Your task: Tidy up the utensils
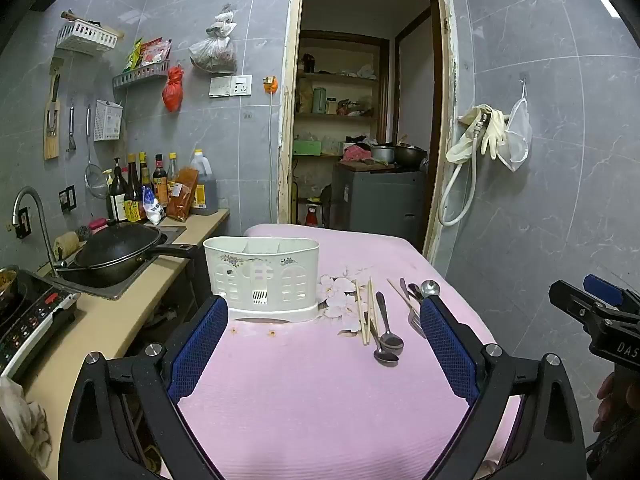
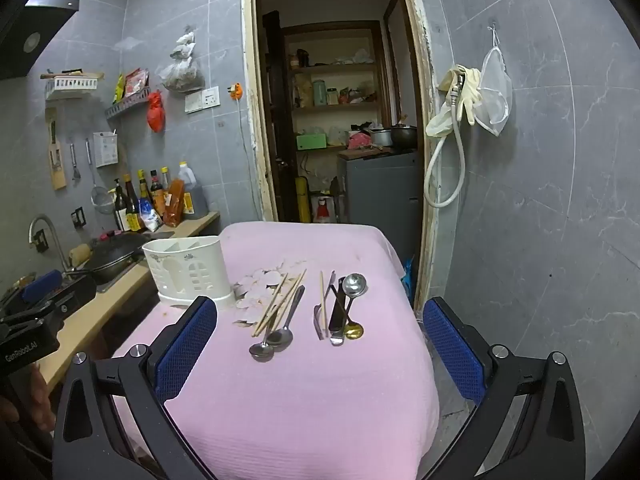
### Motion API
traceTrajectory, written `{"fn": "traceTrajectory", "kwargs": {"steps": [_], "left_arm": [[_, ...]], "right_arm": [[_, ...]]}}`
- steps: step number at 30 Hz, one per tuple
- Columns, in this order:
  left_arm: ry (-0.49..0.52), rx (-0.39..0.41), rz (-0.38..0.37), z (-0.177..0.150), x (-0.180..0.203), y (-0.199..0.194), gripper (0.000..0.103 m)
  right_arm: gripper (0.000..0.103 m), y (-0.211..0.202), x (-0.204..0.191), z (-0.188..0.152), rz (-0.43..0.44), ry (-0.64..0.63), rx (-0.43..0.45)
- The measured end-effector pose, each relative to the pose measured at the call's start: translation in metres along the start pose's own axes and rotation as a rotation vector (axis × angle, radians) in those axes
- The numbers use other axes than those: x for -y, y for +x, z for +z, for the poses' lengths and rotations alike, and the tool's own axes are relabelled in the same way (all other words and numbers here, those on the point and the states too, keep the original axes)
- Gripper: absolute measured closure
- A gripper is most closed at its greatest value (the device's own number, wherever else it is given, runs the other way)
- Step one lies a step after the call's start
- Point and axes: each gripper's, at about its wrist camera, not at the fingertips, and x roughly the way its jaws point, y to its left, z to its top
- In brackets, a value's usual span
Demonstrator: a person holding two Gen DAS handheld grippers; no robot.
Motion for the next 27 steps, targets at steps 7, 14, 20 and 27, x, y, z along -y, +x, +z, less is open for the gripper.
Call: {"fn": "traceTrajectory", "kwargs": {"steps": [7, 14, 20, 27], "left_arm": [[-0.004, 0.003, -0.002, 0.0002, -0.0001, 0.0009, 0.009], [-0.005, 0.007, -0.002, -0.0001, -0.0003, -0.0004, 0.009], [-0.005, 0.005, -0.003, -0.0001, 0.0000, -0.0001, 0.009], [-0.007, 0.005, -0.003, -0.0001, 0.0000, -0.0001, 0.009]], "right_arm": [[0.000, 0.0011, -0.0007, 0.0003, -0.001, -0.002, -0.005], [0.000, 0.0011, -0.0016, 0.0007, -0.002, -0.002, -0.005], [0.000, 0.0014, -0.0024, 0.0009, -0.001, -0.002, -0.007], [0.000, 0.0020, -0.0037, 0.0006, -0.002, -0.002, -0.007]]}}
